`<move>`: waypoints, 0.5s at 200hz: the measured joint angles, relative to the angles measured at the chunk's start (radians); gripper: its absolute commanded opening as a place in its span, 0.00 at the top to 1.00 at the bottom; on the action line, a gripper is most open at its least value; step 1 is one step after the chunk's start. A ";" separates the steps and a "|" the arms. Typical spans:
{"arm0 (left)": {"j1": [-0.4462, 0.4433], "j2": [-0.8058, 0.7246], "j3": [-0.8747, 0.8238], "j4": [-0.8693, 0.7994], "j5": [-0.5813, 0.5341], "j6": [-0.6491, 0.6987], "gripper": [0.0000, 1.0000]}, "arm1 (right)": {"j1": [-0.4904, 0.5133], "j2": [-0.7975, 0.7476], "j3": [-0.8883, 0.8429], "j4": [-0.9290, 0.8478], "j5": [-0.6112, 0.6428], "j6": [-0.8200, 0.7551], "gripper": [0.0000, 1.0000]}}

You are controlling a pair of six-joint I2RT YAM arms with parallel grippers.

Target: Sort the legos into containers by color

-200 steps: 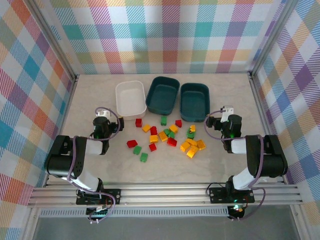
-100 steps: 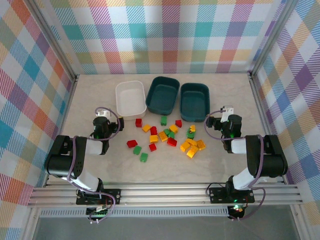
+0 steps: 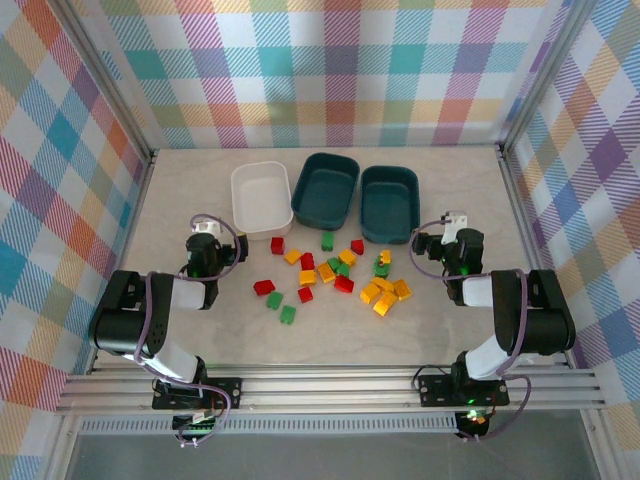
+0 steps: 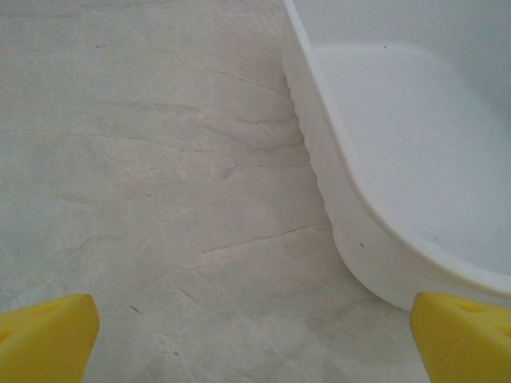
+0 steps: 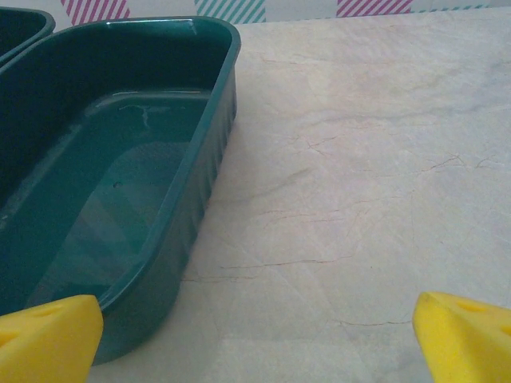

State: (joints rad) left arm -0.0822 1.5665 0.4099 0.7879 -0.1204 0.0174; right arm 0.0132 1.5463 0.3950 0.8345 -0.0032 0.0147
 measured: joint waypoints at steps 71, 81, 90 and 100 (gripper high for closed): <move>-0.002 -0.163 0.111 -0.291 -0.023 -0.009 0.00 | 0.068 -0.187 0.105 -0.334 0.119 -0.002 0.00; -0.002 -0.258 0.175 -0.373 -0.019 -0.032 0.00 | 0.090 -0.272 0.211 -0.494 0.144 0.012 0.00; -0.002 -0.344 0.238 -0.435 -0.007 -0.069 0.00 | 0.104 -0.327 0.329 -0.632 0.165 0.050 0.00; -0.002 -0.436 0.313 -0.502 0.008 -0.129 0.00 | 0.115 -0.375 0.462 -0.758 0.179 0.106 0.00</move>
State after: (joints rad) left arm -0.0845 1.1301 0.7227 0.2859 -0.1127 -0.1112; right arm 0.1284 1.1709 0.8574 0.0761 0.1753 0.1211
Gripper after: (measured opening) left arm 0.997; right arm 0.996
